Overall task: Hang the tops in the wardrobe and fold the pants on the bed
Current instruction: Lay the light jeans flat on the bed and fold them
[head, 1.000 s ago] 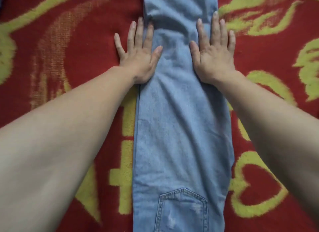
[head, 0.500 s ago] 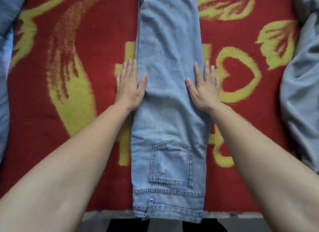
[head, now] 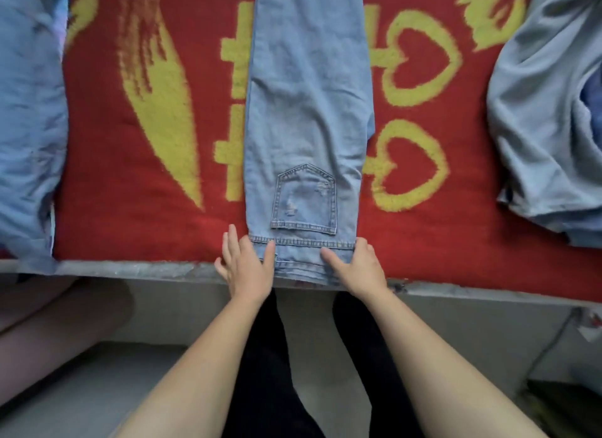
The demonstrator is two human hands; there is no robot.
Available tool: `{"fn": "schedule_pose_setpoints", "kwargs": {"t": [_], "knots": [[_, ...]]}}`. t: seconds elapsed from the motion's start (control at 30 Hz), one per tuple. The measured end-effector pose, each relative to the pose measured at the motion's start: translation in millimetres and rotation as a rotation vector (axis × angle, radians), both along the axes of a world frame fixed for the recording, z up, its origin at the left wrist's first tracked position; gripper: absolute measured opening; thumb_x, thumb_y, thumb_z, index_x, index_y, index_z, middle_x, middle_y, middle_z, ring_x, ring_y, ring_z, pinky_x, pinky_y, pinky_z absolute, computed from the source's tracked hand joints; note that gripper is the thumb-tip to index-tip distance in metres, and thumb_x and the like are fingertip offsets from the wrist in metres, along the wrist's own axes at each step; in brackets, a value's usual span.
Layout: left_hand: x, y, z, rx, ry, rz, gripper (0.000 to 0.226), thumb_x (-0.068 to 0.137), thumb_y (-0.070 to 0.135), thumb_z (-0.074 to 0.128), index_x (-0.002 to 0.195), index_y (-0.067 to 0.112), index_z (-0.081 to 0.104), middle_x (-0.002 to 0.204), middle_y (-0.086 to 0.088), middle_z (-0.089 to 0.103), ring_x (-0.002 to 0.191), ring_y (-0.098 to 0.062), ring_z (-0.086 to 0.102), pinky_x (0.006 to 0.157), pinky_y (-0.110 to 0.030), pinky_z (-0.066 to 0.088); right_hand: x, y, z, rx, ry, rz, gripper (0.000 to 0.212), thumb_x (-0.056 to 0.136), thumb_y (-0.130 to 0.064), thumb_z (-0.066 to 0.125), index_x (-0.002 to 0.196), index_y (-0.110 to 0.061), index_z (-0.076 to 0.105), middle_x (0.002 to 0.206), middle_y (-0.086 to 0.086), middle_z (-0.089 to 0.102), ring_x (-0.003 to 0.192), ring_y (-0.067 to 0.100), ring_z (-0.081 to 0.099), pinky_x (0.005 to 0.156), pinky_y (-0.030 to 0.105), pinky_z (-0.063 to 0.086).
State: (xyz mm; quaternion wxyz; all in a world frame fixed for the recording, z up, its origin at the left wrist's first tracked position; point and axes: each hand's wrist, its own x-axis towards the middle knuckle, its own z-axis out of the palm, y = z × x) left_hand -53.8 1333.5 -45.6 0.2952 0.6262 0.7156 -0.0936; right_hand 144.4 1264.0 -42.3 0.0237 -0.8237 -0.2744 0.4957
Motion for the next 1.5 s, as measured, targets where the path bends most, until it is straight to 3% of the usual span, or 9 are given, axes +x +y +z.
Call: {"fn": "schedule_pose_setpoints", "kwargs": {"t": [0.2,0.3,0.47,0.63,0.73,0.93,1.1,1.33,1.5], "knots": [[-1,-17,35,-0.093,-0.210,0.239,0.043,0.092,0.045,0.061,0.096,0.002,0.063,0.104,-0.013,0.063,0.102,-0.030,0.057,0.083,-0.036,0.041,0,-43,9,0.073,0.383,-0.331,0.044,0.086,-0.052,0.068,0.117,-0.021,0.065,0.116,-0.004,0.070,0.110,0.020,0.065,0.101,0.040,0.049],[-1,-35,73,-0.200,-0.332,0.380,0.037,0.088,0.042,0.068,0.092,0.006,0.062,0.081,-0.004,0.061,0.073,-0.020,0.056,0.062,-0.029,0.041,-3,-60,35,0.112,0.391,-0.390,0.034,0.089,-0.037,0.069,0.116,-0.016,0.068,0.115,0.002,0.071,0.102,0.019,0.067,0.094,0.037,0.052],[-14,-66,104,-0.285,-0.482,0.545,0.079,0.048,0.070,0.076,0.099,0.011,0.065,0.094,-0.005,0.074,0.087,-0.024,0.071,0.086,-0.047,0.057,-8,-89,95,0.168,0.363,-0.428,0.020,0.095,-0.034,0.063,0.107,-0.018,0.069,0.107,0.005,0.071,0.084,0.018,0.063,0.073,0.030,0.048],[-39,-91,111,-0.245,-0.580,0.639,0.081,0.070,0.082,0.045,0.105,0.011,0.059,0.099,-0.007,0.068,0.092,-0.026,0.066,0.090,-0.045,0.053,-39,-128,130,0.235,0.466,-0.627,0.030,0.098,-0.040,0.058,0.119,-0.021,0.067,0.114,-0.002,0.071,0.098,0.016,0.067,0.080,0.032,0.054],[-66,-121,99,-0.336,-0.655,0.744,0.057,0.078,0.057,0.054,0.108,0.009,0.060,0.104,-0.015,0.072,0.093,-0.032,0.070,0.083,-0.057,0.056,-65,-158,134,0.134,0.518,-0.707,0.019,0.100,-0.036,0.054,0.112,-0.024,0.063,0.100,-0.005,0.070,0.074,0.010,0.062,0.061,0.025,0.045],[-78,-155,138,-0.507,-0.651,0.874,0.020,0.096,0.014,0.060,0.107,-0.002,0.063,0.093,-0.016,0.072,0.072,-0.023,0.069,0.062,-0.035,0.060,-84,-186,130,0.161,0.414,-0.800,0.031,0.094,-0.024,0.057,0.122,-0.031,0.047,0.109,-0.004,0.070,0.063,0.013,0.070,0.049,0.022,0.041],[-64,-123,131,-0.316,-0.688,0.877,0.039,0.089,0.005,0.066,0.119,0.016,0.044,0.107,-0.013,0.061,0.086,-0.027,0.067,0.080,-0.050,0.059,-70,-153,126,0.355,0.348,-0.744,0.022,0.086,-0.034,0.067,0.108,-0.035,0.062,0.110,0.004,0.070,0.072,0.020,0.071,0.063,0.033,0.056],[-44,-49,97,-0.136,-0.664,0.835,0.023,0.066,0.031,0.069,0.085,0.018,0.067,0.099,-0.012,0.072,0.096,-0.030,0.069,0.084,-0.052,0.058,-34,-54,107,0.352,0.317,-0.592,0.040,0.084,-0.058,0.061,0.095,-0.020,0.069,0.101,0.001,0.073,0.093,0.020,0.071,0.080,0.038,0.058],[-13,-5,98,-0.229,-0.864,0.863,0.047,0.101,0.017,0.052,0.145,0.012,0.038,0.135,-0.005,0.049,0.120,-0.029,0.055,0.097,-0.046,0.051,-5,4,88,0.284,0.395,-0.563,0.054,0.096,-0.051,0.054,0.135,-0.014,0.052,0.115,0.005,0.067,0.094,0.020,0.070,0.075,0.035,0.058]]}}
